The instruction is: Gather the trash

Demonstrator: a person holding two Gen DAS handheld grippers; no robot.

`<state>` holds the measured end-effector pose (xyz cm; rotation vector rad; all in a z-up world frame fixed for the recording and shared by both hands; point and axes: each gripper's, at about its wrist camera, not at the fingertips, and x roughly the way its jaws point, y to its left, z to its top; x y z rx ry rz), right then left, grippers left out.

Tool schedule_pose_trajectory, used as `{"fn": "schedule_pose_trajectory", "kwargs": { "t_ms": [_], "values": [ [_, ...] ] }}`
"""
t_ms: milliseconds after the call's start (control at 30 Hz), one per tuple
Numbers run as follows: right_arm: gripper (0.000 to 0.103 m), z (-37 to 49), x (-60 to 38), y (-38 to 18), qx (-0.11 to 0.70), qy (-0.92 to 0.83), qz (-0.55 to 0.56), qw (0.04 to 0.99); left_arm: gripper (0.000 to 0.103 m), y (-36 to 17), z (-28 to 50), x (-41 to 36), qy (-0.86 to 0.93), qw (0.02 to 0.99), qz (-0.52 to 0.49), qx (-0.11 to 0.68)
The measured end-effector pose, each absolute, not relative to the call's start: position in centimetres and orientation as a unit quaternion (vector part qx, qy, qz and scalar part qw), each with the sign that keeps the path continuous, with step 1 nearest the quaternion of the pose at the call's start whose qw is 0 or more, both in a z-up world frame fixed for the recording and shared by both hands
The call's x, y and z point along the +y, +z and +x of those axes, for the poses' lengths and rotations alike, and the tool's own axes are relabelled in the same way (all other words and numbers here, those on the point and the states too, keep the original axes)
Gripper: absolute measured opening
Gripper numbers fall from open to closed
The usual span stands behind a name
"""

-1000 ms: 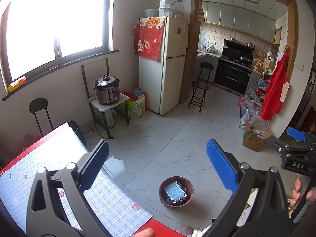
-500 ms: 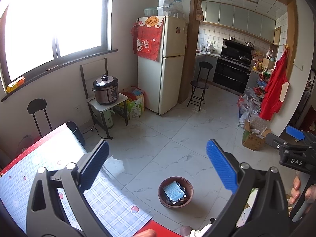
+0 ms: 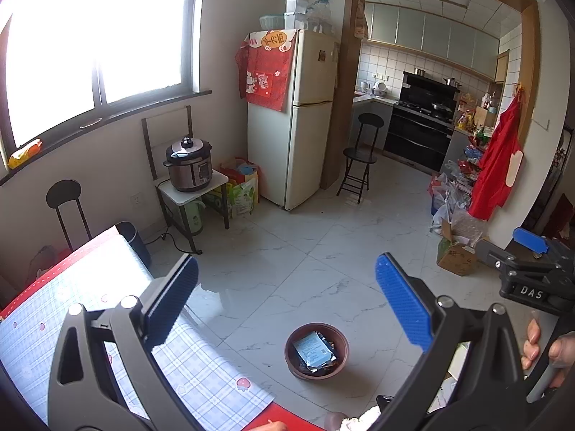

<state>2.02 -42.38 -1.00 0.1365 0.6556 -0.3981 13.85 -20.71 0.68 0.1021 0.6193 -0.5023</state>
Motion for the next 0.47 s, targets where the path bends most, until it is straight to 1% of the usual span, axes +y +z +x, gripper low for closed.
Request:
{"fn": "schedule_pose_trajectory", "kwargs": {
  "t_ms": [467],
  "values": [
    [0.097, 2.71, -42.22, -1.48, 0.324, -0.197, 0.075, 0.922, 0.098, 0.49, 14.18, -20.8, -0.259, 0.914, 0.051, 0.308]
  ]
}}
